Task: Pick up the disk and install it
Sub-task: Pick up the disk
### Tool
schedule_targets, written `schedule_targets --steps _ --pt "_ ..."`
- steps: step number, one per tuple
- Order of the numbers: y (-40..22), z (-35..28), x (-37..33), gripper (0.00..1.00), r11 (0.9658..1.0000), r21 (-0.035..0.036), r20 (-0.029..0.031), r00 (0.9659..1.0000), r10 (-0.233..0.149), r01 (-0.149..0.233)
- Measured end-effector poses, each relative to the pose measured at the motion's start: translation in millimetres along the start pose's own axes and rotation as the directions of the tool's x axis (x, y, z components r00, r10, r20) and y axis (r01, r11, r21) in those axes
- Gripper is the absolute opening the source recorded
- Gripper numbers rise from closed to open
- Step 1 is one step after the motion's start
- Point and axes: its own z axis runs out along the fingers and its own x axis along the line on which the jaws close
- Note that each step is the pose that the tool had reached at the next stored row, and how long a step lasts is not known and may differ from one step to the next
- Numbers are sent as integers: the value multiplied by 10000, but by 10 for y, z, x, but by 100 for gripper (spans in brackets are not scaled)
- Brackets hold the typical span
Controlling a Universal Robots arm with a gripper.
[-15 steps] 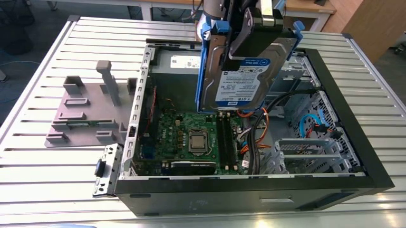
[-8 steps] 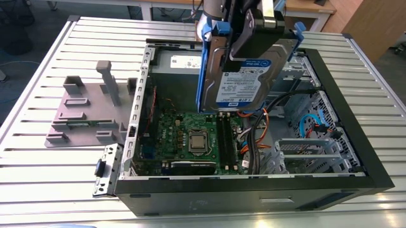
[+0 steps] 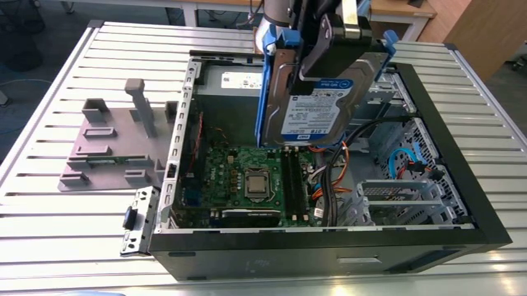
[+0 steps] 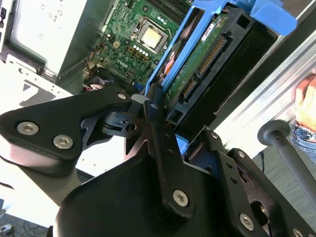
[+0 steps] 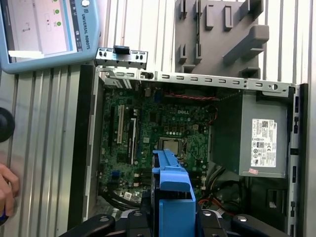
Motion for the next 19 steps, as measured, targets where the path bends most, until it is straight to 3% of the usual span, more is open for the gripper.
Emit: schedule_targets --steps 19 --pt "-17 2 41 37 10000 0 -1 10000 0 0"
